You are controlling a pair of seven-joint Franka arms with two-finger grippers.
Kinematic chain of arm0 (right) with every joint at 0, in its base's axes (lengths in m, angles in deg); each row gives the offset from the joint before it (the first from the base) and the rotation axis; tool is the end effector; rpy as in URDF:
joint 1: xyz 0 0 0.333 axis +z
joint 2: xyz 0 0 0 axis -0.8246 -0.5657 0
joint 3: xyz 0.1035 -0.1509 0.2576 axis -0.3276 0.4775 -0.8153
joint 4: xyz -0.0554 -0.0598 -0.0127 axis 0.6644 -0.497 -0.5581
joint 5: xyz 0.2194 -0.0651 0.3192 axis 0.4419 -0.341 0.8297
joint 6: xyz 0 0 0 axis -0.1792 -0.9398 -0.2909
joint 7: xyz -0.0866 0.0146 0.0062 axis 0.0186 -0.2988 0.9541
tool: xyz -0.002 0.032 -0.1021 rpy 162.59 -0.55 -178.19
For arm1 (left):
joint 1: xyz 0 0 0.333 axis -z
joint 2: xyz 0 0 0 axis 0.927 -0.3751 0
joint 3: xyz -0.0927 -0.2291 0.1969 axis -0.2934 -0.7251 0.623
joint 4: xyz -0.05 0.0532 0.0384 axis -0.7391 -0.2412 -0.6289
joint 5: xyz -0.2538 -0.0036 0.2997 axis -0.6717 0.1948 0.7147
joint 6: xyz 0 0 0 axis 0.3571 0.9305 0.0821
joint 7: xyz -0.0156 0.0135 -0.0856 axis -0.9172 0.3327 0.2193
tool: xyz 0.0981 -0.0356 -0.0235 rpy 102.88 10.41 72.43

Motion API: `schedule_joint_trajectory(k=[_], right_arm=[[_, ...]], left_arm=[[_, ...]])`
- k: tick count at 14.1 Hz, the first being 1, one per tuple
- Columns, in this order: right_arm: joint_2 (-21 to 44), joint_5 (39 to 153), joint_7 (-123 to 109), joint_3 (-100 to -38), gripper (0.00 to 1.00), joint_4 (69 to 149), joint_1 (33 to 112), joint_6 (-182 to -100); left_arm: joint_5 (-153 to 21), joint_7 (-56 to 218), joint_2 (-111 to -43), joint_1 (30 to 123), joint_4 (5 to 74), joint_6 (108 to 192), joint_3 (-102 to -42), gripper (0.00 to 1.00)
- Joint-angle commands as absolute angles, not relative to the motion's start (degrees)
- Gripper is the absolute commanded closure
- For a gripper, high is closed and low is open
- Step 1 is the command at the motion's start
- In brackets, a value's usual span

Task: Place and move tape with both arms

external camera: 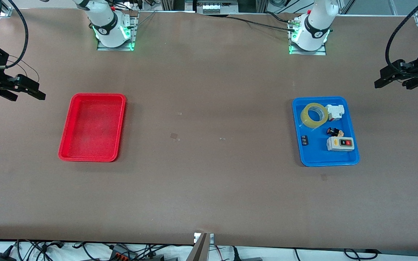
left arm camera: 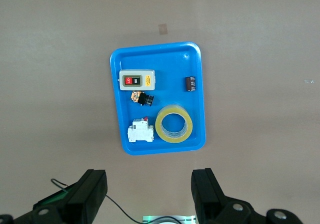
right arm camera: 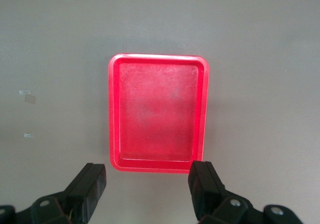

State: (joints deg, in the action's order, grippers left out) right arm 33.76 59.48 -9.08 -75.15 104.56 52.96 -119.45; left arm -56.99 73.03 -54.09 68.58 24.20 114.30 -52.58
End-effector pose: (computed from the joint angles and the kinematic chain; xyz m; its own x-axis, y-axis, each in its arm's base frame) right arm 0.5657 -0.0193 0.5787 0.9992 0.0146 -0.0363 0.0144 -0.9999 -0.0051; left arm 0.5529 0.0036 0.6340 0.9951 -0.0191 -0.0970 -0.0196 -0.9998 -0.0039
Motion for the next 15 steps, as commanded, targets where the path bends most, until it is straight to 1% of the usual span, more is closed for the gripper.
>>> schedule_joint_trajectory(k=[1,9,12,13,15], right_arm=[[35.82,58.96,-8.46,-75.41,0.01,105.86,52.82,-118.77],[35.56,59.04,-8.55,-75.41,0.01,105.52,52.82,-119.12],[35.04,59.22,-8.63,-75.41,0.01,105.08,52.82,-118.68],[35.03,59.22,-8.55,-75.41,0.01,105.08,52.73,-118.77],[34.77,59.13,-8.55,-75.41,0.01,104.99,52.73,-118.86]], left_arm=[[-57.32,73.71,-53.31,68.76,24.89,113.97,-52.11,0.00],[-57.05,73.71,-55.69,68.06,25.24,112.56,-52.28,0.00],[-56.88,73.01,-55.51,67.97,29.27,113.35,-52.46,0.00],[-56.88,72.83,-55.16,67.97,31.63,115.18,-52.63,0.00],[-56.88,72.83,-53.06,67.80,39.09,120.54,-52.81,0.00]])
